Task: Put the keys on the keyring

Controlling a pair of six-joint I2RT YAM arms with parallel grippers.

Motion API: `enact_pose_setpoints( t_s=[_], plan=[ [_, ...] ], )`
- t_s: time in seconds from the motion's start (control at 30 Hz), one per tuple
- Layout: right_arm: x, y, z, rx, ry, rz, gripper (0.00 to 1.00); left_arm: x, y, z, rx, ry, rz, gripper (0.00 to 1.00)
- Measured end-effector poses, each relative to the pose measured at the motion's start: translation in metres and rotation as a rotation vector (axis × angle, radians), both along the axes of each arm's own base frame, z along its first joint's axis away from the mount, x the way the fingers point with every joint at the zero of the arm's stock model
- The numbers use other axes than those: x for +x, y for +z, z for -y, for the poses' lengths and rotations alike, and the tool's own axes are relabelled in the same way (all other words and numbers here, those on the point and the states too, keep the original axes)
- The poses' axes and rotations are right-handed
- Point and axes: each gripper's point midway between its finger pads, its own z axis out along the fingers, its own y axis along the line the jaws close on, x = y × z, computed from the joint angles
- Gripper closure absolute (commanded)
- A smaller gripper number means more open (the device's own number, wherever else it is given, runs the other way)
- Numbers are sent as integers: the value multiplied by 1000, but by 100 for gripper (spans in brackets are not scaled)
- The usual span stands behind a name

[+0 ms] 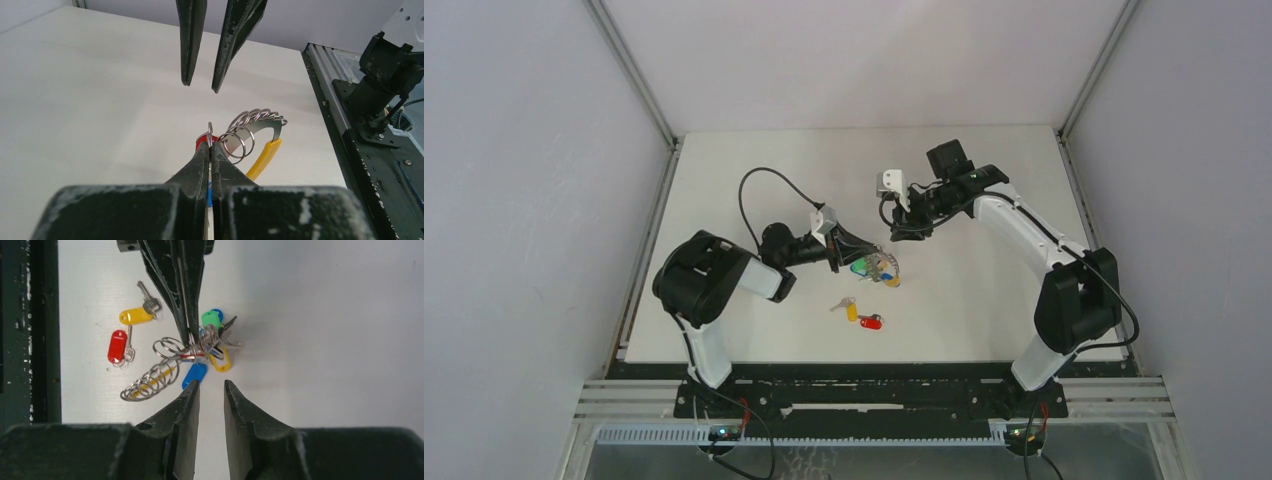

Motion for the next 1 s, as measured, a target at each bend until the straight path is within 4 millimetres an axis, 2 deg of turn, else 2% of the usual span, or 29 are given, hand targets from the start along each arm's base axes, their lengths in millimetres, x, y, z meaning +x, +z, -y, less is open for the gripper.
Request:
enact_pose_setpoints(
  t_s=[0.23, 0.43, 0.53, 0.7, 1.0],
  plan=[
    [-5, 0, -16, 83, 60, -38, 74, 0, 1, 0, -1, 0, 2, 100],
    [-6, -16, -22, 92, 85, -108, 75, 0, 1, 0, -1, 0, 2, 100],
    [-5, -22, -23, 90, 91, -130, 81, 0, 1, 0, -1, 0, 2, 100],
    [-6, -23, -24, 88, 99, -140, 100, 0, 1, 0, -1, 2, 2, 100],
    [-4, -21, -18, 85, 90, -148, 100, 4, 6, -1, -8, 31, 13, 100]
  ],
)
